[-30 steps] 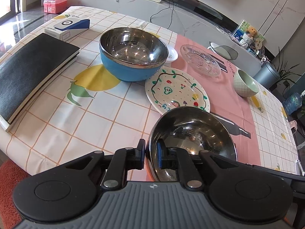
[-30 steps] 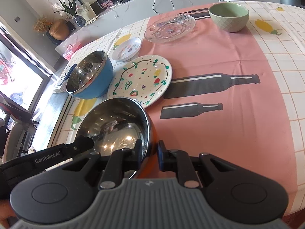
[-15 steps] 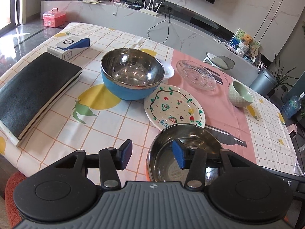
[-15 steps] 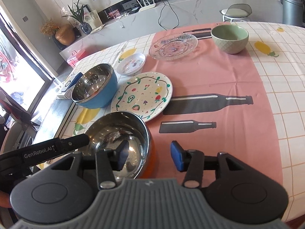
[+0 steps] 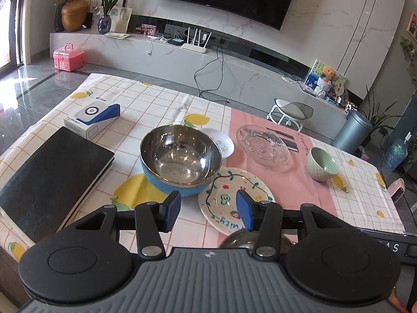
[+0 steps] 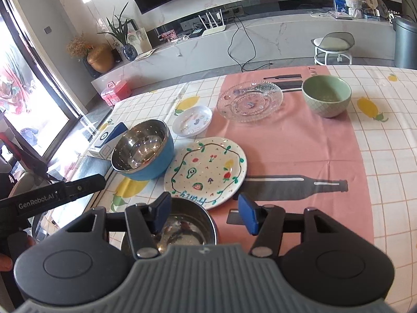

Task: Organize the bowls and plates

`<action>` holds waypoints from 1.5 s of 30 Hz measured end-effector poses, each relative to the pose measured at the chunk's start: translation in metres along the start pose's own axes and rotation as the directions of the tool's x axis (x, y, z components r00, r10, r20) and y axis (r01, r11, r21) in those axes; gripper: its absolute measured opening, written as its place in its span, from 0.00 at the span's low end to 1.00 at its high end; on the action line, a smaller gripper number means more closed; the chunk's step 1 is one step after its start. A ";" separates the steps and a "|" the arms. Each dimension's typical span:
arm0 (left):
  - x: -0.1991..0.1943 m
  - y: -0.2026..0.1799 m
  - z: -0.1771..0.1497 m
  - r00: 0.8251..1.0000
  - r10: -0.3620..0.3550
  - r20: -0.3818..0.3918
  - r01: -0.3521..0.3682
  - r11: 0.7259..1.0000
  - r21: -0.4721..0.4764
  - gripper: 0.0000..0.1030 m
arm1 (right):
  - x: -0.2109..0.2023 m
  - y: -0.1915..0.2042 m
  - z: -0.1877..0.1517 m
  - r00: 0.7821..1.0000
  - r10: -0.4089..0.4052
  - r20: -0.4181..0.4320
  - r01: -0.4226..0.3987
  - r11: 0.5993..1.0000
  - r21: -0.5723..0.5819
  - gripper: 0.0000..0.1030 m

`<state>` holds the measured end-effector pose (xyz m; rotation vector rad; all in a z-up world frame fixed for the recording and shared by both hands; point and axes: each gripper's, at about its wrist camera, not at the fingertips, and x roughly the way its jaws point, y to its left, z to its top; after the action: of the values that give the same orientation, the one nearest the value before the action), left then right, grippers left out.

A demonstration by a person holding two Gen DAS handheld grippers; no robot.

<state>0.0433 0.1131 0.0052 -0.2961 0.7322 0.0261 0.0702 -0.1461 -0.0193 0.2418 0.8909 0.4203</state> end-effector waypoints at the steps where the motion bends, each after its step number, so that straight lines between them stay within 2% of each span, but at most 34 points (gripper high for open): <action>1: 0.001 0.002 0.004 1.000 -0.001 0.005 0.001 1.000 -0.004 0.55 | 0.003 0.001 0.005 1.000 0.002 0.001 -0.002 1.000 -0.006 0.55; 5: 0.007 0.010 0.018 1.000 0.008 0.020 -0.007 1.000 -0.009 0.70 | 0.013 0.008 0.022 1.000 0.016 -0.001 -0.016 1.000 -0.013 0.56; 8: 0.014 0.017 0.027 1.000 0.018 0.025 -0.017 0.999 -0.027 0.77 | 0.022 0.014 0.034 1.000 0.023 -0.004 -0.023 1.000 -0.010 0.62; 13: 0.029 0.032 0.040 1.000 0.027 0.010 -0.026 0.997 -0.072 0.81 | 0.042 0.026 0.051 1.000 0.018 -0.014 -0.018 1.000 -0.023 0.65; 19: 0.054 0.052 0.051 0.999 0.035 -0.009 -0.036 0.989 -0.142 0.81 | 0.077 0.034 0.069 0.997 0.035 -0.068 -0.035 0.999 -0.001 0.65; 25: 0.090 0.067 0.056 0.996 0.067 -0.062 -0.076 0.984 -0.161 0.80 | 0.122 0.045 0.084 0.991 0.047 -0.129 -0.045 0.999 0.016 0.61; 30: 0.111 0.081 0.051 0.990 0.078 -0.119 -0.099 0.979 -0.178 0.70 | 0.156 0.052 0.085 0.984 0.023 -0.176 -0.021 1.000 0.016 0.56; 33: 0.120 0.085 0.048 0.988 0.068 -0.141 -0.093 0.979 -0.181 0.63 | 0.170 0.052 0.084 0.979 0.024 -0.202 -0.018 0.999 0.031 0.49; 39: 0.133 0.084 0.044 0.981 0.063 -0.184 -0.095 0.981 -0.171 0.35 | 0.185 0.050 0.083 0.972 0.035 -0.230 -0.021 0.998 0.063 0.36; 44: 0.135 0.083 0.044 0.977 0.099 -0.188 -0.127 0.981 -0.147 0.12 | 0.188 0.048 0.082 0.970 0.070 -0.234 -0.050 0.994 0.093 0.23; 45: 0.135 0.084 0.045 0.977 0.098 -0.188 -0.127 0.981 -0.150 0.12 | 0.189 0.049 0.082 0.969 0.078 -0.236 -0.057 0.994 0.095 0.17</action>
<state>0.1625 0.1952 -0.0743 -0.4149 0.9285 0.1689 0.2279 -0.0198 -0.0829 0.3070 1.1422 0.4811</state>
